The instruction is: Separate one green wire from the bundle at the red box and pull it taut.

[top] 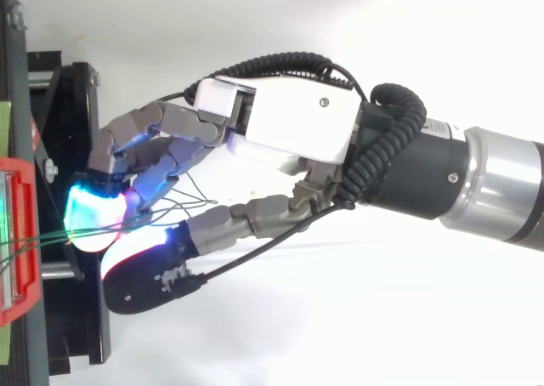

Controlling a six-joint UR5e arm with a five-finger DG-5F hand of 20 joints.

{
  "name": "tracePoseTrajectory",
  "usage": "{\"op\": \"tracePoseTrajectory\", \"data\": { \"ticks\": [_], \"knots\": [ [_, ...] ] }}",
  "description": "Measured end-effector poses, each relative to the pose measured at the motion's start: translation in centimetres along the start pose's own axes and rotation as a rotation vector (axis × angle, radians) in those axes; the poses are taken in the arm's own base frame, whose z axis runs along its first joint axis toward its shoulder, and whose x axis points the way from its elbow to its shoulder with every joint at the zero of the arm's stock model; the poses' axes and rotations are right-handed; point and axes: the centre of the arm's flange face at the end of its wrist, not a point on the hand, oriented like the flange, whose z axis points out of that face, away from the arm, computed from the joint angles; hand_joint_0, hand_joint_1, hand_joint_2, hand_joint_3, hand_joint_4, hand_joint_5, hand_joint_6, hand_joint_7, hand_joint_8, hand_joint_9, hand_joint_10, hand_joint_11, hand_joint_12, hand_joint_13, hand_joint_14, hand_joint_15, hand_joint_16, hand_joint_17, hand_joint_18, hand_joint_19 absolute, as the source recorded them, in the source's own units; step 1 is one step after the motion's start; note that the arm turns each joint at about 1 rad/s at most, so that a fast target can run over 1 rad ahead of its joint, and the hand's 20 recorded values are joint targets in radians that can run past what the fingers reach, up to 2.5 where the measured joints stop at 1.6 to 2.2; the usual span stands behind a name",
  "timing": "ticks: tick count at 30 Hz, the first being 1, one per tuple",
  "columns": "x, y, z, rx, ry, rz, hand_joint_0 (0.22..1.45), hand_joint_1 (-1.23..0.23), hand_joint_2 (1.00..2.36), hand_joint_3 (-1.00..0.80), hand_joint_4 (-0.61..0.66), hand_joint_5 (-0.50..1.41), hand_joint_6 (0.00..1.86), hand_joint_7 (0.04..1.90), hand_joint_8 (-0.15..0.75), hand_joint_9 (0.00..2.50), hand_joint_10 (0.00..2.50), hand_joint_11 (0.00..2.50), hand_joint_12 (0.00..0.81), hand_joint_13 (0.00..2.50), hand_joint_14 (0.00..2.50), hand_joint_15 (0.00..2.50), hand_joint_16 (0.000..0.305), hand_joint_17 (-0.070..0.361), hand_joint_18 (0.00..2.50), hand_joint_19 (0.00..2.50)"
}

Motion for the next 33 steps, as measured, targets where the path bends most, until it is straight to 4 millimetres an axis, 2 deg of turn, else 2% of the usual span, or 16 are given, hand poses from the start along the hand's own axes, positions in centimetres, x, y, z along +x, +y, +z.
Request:
{"op": "tracePoseTrajectory", "data": {
  "ticks": [3,6,9,11,14,18,21,27,33],
  "knots": [
    [0.0,0.1,0.0,-0.001,0.001,0.002,0.63,-0.78,1.02,-0.25,0.04,-0.16,0.93,1.0,0.275,0.89,0.02,0.6,0.341,0.57,0.01,0.29,0.047,0.107,0.56,0.45],
    [0.1,0.2,0.0,-0.003,0.005,0.008,0.65,-0.82,1.02,-0.26,0.04,-0.18,0.95,0.93,0.268,0.87,0.02,0.6,0.342,0.57,0.01,0.29,0.048,0.107,0.56,0.45],
    [0.1,0.6,0.0,-0.002,0.016,0.016,0.66,-0.87,1.01,-0.4,0.11,-0.18,0.94,0.88,0.264,0.86,0.02,0.6,0.341,0.57,0.01,0.29,0.048,0.107,0.57,0.45],
    [0.1,0.8,-0.1,0.003,0.025,0.021,0.59,-0.83,1.0,-0.5,0.14,-0.17,0.93,0.86,0.268,0.87,0.02,0.61,0.343,0.57,0.01,0.29,0.048,0.108,0.57,0.45],
    [0.1,1.2,-0.2,0.018,0.036,0.026,0.54,-0.74,1.0,-0.5,0.15,-0.17,0.92,0.86,0.274,0.88,0.02,0.59,0.353,0.57,0.01,0.29,0.05,0.112,0.57,0.46],
    [0.0,1.3,-0.4,0.043,0.043,0.029,0.53,-0.65,1.0,-0.5,0.15,-0.17,0.91,0.86,0.281,0.89,0.02,0.58,0.357,0.56,0.01,0.29,0.051,0.114,0.57,0.46],
    [-0.2,1.2,-0.5,0.056,0.045,0.034,0.58,-0.64,1.01,-0.42,0.14,-0.17,0.9,0.9,0.273,0.88,0.02,0.59,0.347,0.56,0.01,0.3,0.049,0.11,0.55,0.47],
    [-0.3,1.1,-0.6,0.063,0.045,0.044,0.6,-0.74,1.02,-0.27,0.1,-0.17,0.91,0.94,0.273,0.87,0.02,0.59,0.345,0.56,0.01,0.3,0.048,0.108,0.55,0.47],
    [-0.4,1.2,-0.7,0.067,0.046,0.05,0.63,-0.83,1.01,-0.33,0.09,-0.17,0.91,0.91,0.265,0.86,0.02,0.59,0.342,0.55,0.01,0.3,0.048,0.108,0.55,0.47]
  ]
}}
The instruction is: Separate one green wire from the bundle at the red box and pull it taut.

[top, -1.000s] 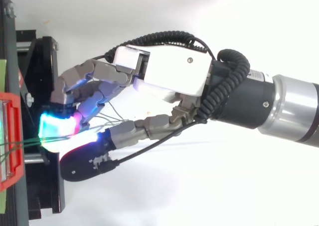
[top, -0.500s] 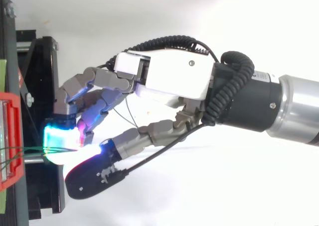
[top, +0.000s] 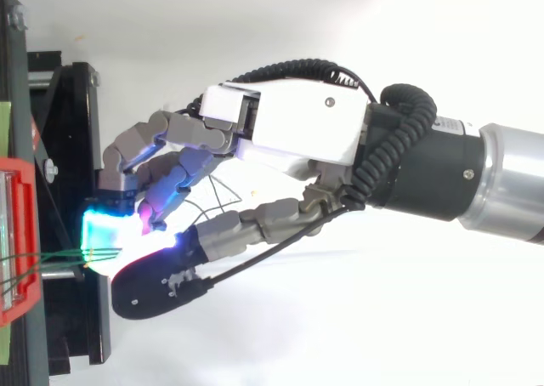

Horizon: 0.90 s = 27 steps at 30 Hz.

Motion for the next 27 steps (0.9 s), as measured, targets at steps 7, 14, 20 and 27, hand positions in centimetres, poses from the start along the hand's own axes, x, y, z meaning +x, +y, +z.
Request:
{"op": "tracePoseTrajectory", "data": {
  "ticks": [7,14,20,27],
  "knots": [
    [-0.2,0.8,-0.4,0.005,0.002,0.001,0.55,-0.81,1.0,-0.5,0.14,-0.16,0.91,0.9,0.265,0.87,0.02,0.6,0.347,0.56,0.01,0.3,0.049,0.111,0.57,0.48],
    [-0.7,1.2,-0.8,0.023,0.0,-0.005,0.56,-0.67,1.0,-0.47,0.14,-0.15,0.9,0.93,0.274,0.88,0.02,0.58,0.348,0.56,0.01,0.3,0.049,0.111,0.56,0.49],
    [-1.1,1.5,-1.0,0.032,-0.002,-0.008,0.6,-0.74,1.02,-0.22,0.07,-0.15,0.92,1.0,0.272,0.89,0.02,0.59,0.343,0.56,0.01,0.31,0.048,0.108,0.55,0.48],
    [-1.4,1.7,-1.2,0.038,-0.004,-0.011,0.64,-0.86,1.02,-0.28,0.06,-0.16,0.92,0.96,0.264,0.86,0.02,0.6,0.341,0.55,0.01,0.31,0.048,0.108,0.55,0.48]
  ]
}}
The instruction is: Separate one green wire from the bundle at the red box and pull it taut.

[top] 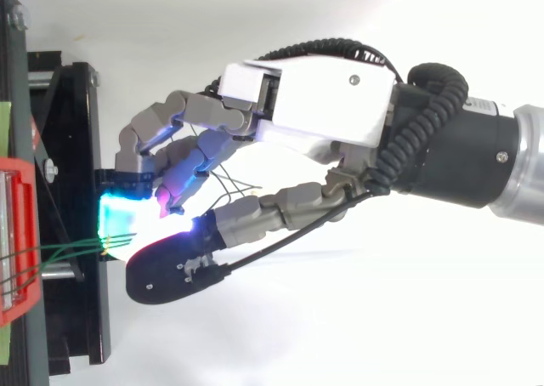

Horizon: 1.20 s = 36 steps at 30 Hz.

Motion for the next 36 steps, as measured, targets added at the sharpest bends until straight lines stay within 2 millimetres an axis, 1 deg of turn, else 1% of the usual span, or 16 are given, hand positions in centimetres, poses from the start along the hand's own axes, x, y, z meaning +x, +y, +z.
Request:
{"op": "tracePoseTrajectory", "data": {
  "ticks": [3,5,6,7,10,12,13,15,17,18,19,24,27,31,35,36],
  "knots": [
    [-0.06,0.11,-0.03,0.002,-0.001,-0.001,0.65,-0.9,1.01,-0.41,0.1,-0.16,0.92,0.94,0.26,0.86,0.02,0.59,0.338,0.55,0.01,0.31,0.048,0.107,0.55,0.48],
    [-0.13,0.18,-0.08,0.008,-0.001,-0.003,0.61,-0.9,1.0,-0.5,0.13,-0.15,0.91,0.95,0.26,0.86,0.02,0.58,0.336,0.55,0.01,0.3,0.048,0.107,0.56,0.48],
    [-0.18,0.21,-0.1,0.011,-0.001,-0.004,0.61,-0.89,1.0,-0.5,0.13,-0.15,0.91,0.95,0.26,0.86,0.02,0.59,0.335,0.55,0.01,0.31,0.048,0.107,0.56,0.48],
    [-0.22,0.27,-0.13,0.014,-0.001,-0.004,0.58,-0.87,1.0,-0.5,0.13,-0.15,0.91,0.94,0.263,0.86,0.02,0.59,0.339,0.55,0.01,0.3,0.048,0.108,0.56,0.48],
    [-0.4,0.48,-0.19,0.022,-0.002,-0.007,0.52,-0.76,1.0,-0.5,0.14,-0.15,0.91,0.93,0.277,0.89,0.02,0.58,0.354,0.57,0.01,0.31,0.051,0.114,0.58,0.48],
    [-0.5,0.59,-0.22,0.026,-0.002,-0.008,0.52,-0.74,1.0,-0.5,0.14,-0.15,0.91,0.93,0.278,0.89,0.02,0.58,0.355,0.57,0.01,0.31,0.051,0.114,0.58,0.48],
    [-0.53,0.6,-0.24,0.029,-0.003,-0.009,0.52,-0.68,1.0,-0.5,0.14,-0.15,0.91,0.93,0.278,0.9,0.02,0.58,0.353,0.56,0.01,0.31,0.05,0.113,0.57,0.49],
    [-0.56,0.6,-0.26,0.032,-0.003,-0.01,0.58,-0.65,1.01,-0.43,0.12,-0.15,0.9,0.96,0.269,0.9,0.02,0.58,0.343,0.56,0.01,0.31,0.048,0.108,0.56,0.49],
    [-0.61,0.6,-0.28,0.034,-0.003,-0.01,0.59,-0.69,1.01,-0.31,0.11,-0.15,0.9,0.99,0.267,0.9,0.02,0.58,0.341,0.56,0.01,0.32,0.048,0.107,0.55,0.49],
    [-0.63,0.6,-0.28,0.034,-0.003,-0.01,0.59,-0.7,1.02,-0.3,0.11,-0.15,0.9,0.99,0.27,0.9,0.02,0.58,0.341,0.56,0.01,0.32,0.048,0.107,0.55,0.49],
    [-0.66,0.6,-0.28,0.034,-0.004,-0.01,0.59,-0.73,1.02,-0.25,0.1,-0.15,0.91,0.99,0.272,0.89,0.02,0.58,0.342,0.56,0.01,0.31,0.048,0.107,0.55,0.49],
    [-0.7,0.63,-0.28,0.034,-0.005,-0.01,0.61,-0.8,1.02,-0.22,0.05,-0.16,0.91,0.98,0.268,0.88,0.02,0.59,0.342,0.55,0.01,0.31,0.048,0.107,0.55,0.49],
    [-0.72,0.68,-0.27,0.034,-0.006,-0.01,0.65,-0.89,1.02,-0.27,0.03,-0.16,0.92,0.98,0.263,0.87,0.02,0.59,0.341,0.55,0.01,0.31,0.048,0.107,0.55,0.49],
    [-0.75,0.85,-0.28,0.035,-0.006,-0.011,0.69,-0.94,1.01,-0.41,0.05,-0.16,0.92,0.94,0.258,0.86,0.02,0.58,0.335,0.55,0.01,0.3,0.047,0.106,0.57,0.47],
    [-0.78,0.93,-0.35,0.043,-0.005,-0.013,0.66,-0.95,1.0,-0.5,0.1,-0.15,0.91,0.95,0.257,0.86,0.02,0.58,0.333,0.55,0.01,0.3,0.047,0.106,0.57,0.47],
    [-0.79,0.95,-0.36,0.043,-0.005,-0.014,0.62,-0.93,1.0,-0.5,0.11,-0.15,0.91,0.95,0.254,0.86,0.02,0.58,0.332,0.56,0.01,0.3,0.047,0.106,0.57,0.47]
  ]
}}
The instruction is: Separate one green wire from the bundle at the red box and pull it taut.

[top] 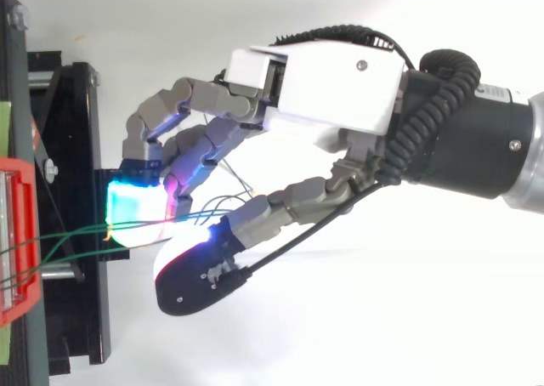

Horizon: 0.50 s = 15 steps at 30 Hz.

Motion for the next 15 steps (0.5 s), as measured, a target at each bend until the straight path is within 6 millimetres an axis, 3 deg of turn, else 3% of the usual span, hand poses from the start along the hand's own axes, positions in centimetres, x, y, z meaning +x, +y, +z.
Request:
{"op": "tracePoseTrajectory", "data": {
  "ticks": [5,9,15],
  "knots": [
    [-0.13,0.03,0.0,0.001,-0.001,0.0,0.52,-0.8,1.0,-0.5,0.13,-0.15,0.91,0.93,0.274,0.89,0.02,0.58,0.349,0.57,0.01,0.31,0.05,0.113,0.58,0.48],
    [-0.23,0.14,-0.04,0.001,-0.002,0.0,0.57,-0.66,1.01,-0.43,0.12,-0.15,0.9,0.94,0.261,0.89,0.02,0.58,0.34,0.56,0.01,0.31,0.048,0.108,0.57,0.49],
    [-0.35,0.27,-0.25,0.01,-0.002,-0.003,0.56,-0.62,1.02,-0.28,0.11,-0.15,0.89,0.98,0.274,0.9,0.02,0.58,0.353,0.54,0.01,0.31,0.049,0.111,0.53,0.51]
  ]
}}
